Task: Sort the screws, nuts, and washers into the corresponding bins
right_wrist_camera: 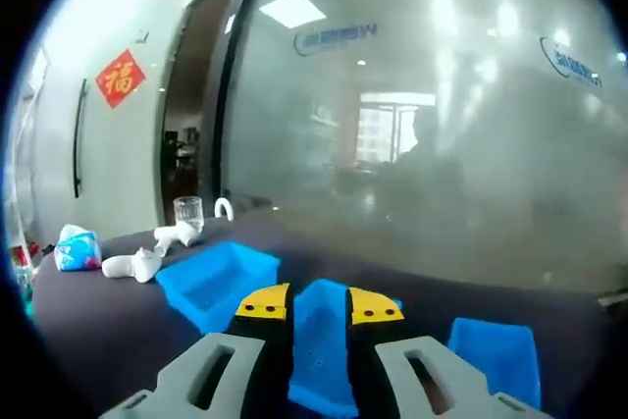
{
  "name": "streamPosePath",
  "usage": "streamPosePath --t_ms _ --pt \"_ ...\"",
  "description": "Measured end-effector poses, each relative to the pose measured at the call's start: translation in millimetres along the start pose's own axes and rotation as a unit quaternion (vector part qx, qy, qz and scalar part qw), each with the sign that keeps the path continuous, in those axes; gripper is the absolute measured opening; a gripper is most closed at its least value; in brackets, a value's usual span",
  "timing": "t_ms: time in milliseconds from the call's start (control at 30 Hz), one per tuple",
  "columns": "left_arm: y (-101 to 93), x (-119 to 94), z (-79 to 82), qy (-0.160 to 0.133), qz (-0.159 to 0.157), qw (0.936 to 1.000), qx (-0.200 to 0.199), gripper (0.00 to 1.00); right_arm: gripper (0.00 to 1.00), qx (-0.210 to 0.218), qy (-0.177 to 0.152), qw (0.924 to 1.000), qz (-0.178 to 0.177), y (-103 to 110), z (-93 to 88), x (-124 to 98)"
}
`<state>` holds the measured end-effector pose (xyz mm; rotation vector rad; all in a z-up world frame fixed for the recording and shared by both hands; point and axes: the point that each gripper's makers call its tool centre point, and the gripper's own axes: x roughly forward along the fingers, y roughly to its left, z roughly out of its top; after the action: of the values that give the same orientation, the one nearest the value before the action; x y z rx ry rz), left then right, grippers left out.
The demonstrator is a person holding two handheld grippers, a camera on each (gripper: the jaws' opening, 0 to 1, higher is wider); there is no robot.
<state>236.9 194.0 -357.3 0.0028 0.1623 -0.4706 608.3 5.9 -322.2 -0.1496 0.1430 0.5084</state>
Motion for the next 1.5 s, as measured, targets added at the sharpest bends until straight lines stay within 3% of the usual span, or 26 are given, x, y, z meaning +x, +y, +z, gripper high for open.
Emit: streamPosePath --t_ms 200,433,533,767,933,1133,1267,1500 --pt "-3.5 -0.6 0.2 -0.002 -0.011 0.9999 -0.005 0.44 0.19 0.009 -0.013 0.9994 0.03 11.3 9.4 -25.8" --pt "-7.5 -1.5 -6.6 0.012 -0.024 0.9996 0.002 0.45 0.19 0.016 -0.034 0.9964 0.076 34.6 18.9 -74.2" --pt "-11.4 -2.0 -9.1 0.015 -0.032 0.9994 0.002 0.45 0.19 -0.01 -0.031 0.99 0.137 56.4 17.3 -96.5" --pt "-24.0 -2.7 -11.9 0.021 -0.059 0.998 0.008 0.45 0.21 -0.08 0.007 0.9708 0.226 91.7 -2.6 -143.9" --pt "-29.6 -3.1 -15.2 0.027 -0.07 0.9971 0.011 0.45 0.21 -0.146 0.037 0.9487 0.278 114.8 -20.7 -170.4" --pt "-35.2 -4.2 -18.0 0.032 -0.078 0.9964 0.014 0.45 0.21 -0.205 0.079 0.9148 0.339 143.3 -42.2 -197.5" --pt "-36.4 -4.6 -18.2 0.031 -0.079 0.9963 0.015 0.45 0.21 -0.224 0.098 0.8993 0.363 156.1 -47.8 -205.0" --pt "-35.3 -4.7 -21.4 0.036 -0.076 0.9963 0.012 0.45 0.21 -0.278 0.138 0.8585 0.408 184.2 -63.7 -215.0"
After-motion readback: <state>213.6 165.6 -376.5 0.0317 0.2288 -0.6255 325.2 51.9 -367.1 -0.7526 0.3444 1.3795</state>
